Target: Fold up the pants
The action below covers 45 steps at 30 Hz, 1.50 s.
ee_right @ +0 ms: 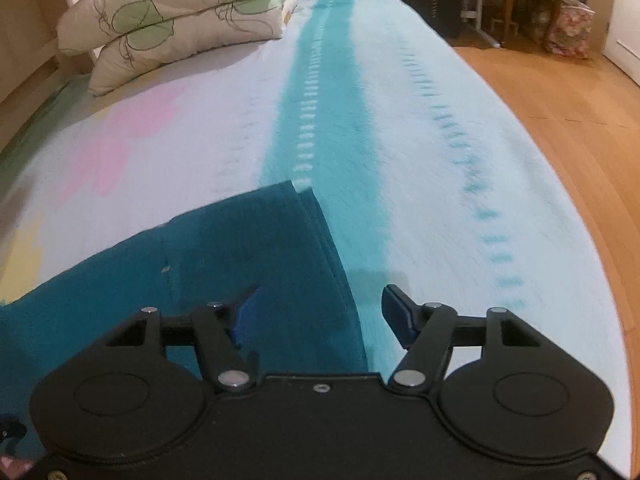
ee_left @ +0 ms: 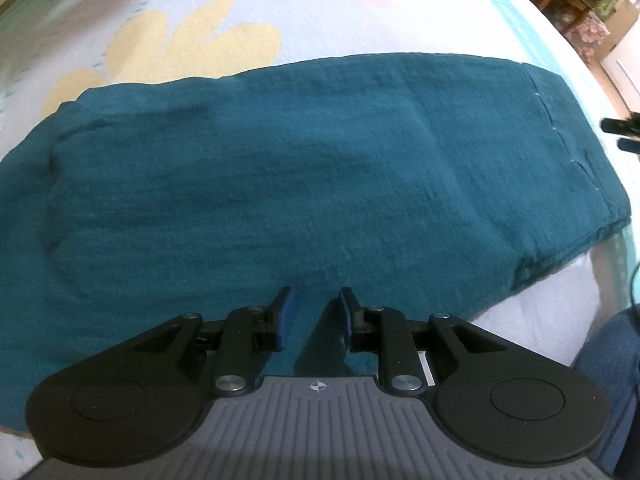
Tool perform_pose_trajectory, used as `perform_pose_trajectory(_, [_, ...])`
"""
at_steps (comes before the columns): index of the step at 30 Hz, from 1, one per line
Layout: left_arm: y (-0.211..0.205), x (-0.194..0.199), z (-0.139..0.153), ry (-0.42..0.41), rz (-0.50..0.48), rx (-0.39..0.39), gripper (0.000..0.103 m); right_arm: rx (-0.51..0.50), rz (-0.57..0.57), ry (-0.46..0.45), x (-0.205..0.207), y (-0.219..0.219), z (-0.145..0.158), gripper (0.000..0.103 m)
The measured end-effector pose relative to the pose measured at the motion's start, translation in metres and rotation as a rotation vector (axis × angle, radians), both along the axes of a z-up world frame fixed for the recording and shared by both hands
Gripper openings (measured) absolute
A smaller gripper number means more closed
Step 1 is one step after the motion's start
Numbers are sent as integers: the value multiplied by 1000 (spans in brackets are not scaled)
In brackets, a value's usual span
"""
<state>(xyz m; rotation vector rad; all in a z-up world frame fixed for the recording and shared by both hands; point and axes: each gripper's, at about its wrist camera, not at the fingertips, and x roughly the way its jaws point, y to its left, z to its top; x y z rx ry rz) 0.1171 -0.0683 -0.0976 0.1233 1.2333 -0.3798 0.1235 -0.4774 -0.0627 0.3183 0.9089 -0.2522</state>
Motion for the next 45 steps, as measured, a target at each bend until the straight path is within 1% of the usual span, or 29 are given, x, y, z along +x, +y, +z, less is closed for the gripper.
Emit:
perform_pose_trajectory(3, [-1,-1,3,-1,13,-9,23,12,14,25,20,-8,-17,69])
perform_pose_trajectory(5, [6,-1,7,-18,44,-30,23,37,26,43,24,-11,-25,69])
perform_pose_trajectory(7, [11,0,14,-55,71,-32,23,40,42,14,21,-9,-28,67])
perform_pose_trajectory(8, [13,0,16,-71,78,-22,23,72,58,6,21,-8,-28,56])
perform_pose_trajectory(9, [14,1,17,-85,86,-10,23,102,63,1,20,-7,-27,43])
perform_pose_trajectory(10, [13,2,17,-92,88,-3,23,130,72,0,20,-5,-27,34])
perform_pose_trajectory(11, [11,6,16,-92,86,1,23,146,86,-1,19,-3,-26,17])
perform_pose_trajectory(13, [8,8,13,-75,82,10,23,100,91,8,19,3,-22,14])
perform_pose_trajectory(15, [3,11,7,-60,75,10,23,9,88,16,20,13,-13,11])
perform_pose_trajectory(18, [-6,8,3,-53,46,15,23,-136,122,13,21,27,0,8])
perform_pose_trajectory(22, [-27,9,4,-60,-2,6,23,-204,101,18,26,22,13,7])
perform_pose_trajectory(25, [-46,13,4,-62,-36,-11,23,-253,62,37,27,7,18,2])
perform_pose_trajectory(26, [-51,13,5,-63,-43,-17,23,-258,50,36,26,0,20,2])
perform_pose_trajectory(27, [-57,14,5,-63,-51,-25,23,-227,49,23,24,-7,22,3])
perform_pose_trajectory(29, [-65,14,4,-50,-59,-39,23,-70,97,-9,21,-21,22,5])
perform_pose_trajectory(30, [-68,14,3,-42,-65,-47,23,-28,120,-30,18,-23,23,9])
perform_pose_trajectory(31, [-70,13,3,-35,-69,-48,23,-11,129,-42,15,-24,24,14])
perform_pose_trajectory(32, [-71,12,3,-32,-71,-45,23,1,123,-41,11,-25,24,23])
perform_pose_trajectory(33, [-71,10,4,-32,-78,-41,23,15,115,-40,8,-27,24,35])
perform_pose_trajectory(35, [-68,9,5,-39,-91,-31,23,43,89,-44,-3,-30,21,44])
perform_pose_trajectory(38, [-58,6,5,-52,-99,13,23,88,60,-48,-21,-35,19,44])
perform_pose_trajectory(40, [-43,4,1,-47,-95,41,23,120,41,-42,-29,-38,15,44])
perform_pose_trajectory(42, [-28,3,3,-54,-93,45,23,136,25,-16,-37,-40,8,44])
perform_pose_trajectory(45, [-8,-3,5,-82,-91,125,24,153,2,-11,-50,-38,6,44])
